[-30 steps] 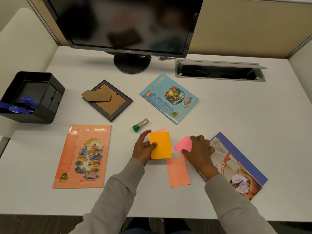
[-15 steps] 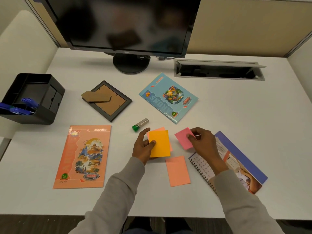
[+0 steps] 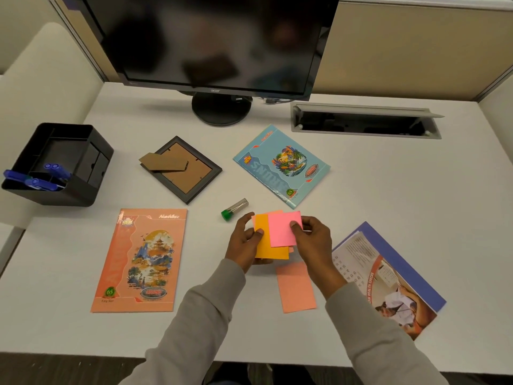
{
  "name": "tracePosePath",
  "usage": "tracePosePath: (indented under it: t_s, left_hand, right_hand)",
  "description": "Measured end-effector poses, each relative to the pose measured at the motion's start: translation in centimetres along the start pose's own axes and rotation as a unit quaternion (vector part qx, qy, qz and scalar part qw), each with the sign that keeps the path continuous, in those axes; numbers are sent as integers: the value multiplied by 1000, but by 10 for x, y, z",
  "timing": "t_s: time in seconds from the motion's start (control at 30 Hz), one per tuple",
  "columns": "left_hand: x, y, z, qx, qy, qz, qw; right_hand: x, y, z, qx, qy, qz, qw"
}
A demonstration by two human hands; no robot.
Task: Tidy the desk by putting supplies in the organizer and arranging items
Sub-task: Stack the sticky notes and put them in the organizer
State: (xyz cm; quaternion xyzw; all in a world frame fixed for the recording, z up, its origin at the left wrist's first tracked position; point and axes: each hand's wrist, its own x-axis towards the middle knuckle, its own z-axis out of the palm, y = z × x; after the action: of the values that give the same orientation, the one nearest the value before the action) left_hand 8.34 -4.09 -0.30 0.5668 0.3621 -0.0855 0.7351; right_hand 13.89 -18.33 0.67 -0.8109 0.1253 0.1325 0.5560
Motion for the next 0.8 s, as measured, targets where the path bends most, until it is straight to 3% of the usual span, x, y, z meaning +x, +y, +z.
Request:
tracePosePath:
  t_s: [0.2, 0.43, 0.5, 0.6, 0.7, 0.8]
  left_hand:
    - [2, -4, 5, 10, -3, -10, 1000]
    - [4, -13, 9, 30, 7, 9, 999]
    - [5, -12, 6, 26, 13, 7, 1000]
    - [6, -10, 0, 21, 19, 3, 1000]
    - [8, -9, -5, 14, 26, -1, 1000]
    - [7, -8, -7, 16, 28, -7, 999]
  right_hand:
    - [-8, 0, 21, -66, -25, 18, 997]
    - [-14, 4, 26, -121, -129, 21, 984]
    - [-10, 6, 17, -115, -134, 1, 984]
    - [-7, 15, -4, -160, -80, -97, 979]
    - [-8, 32, -23, -253, -121, -175, 944]
    - [-13, 44, -39, -397, -210, -192, 872]
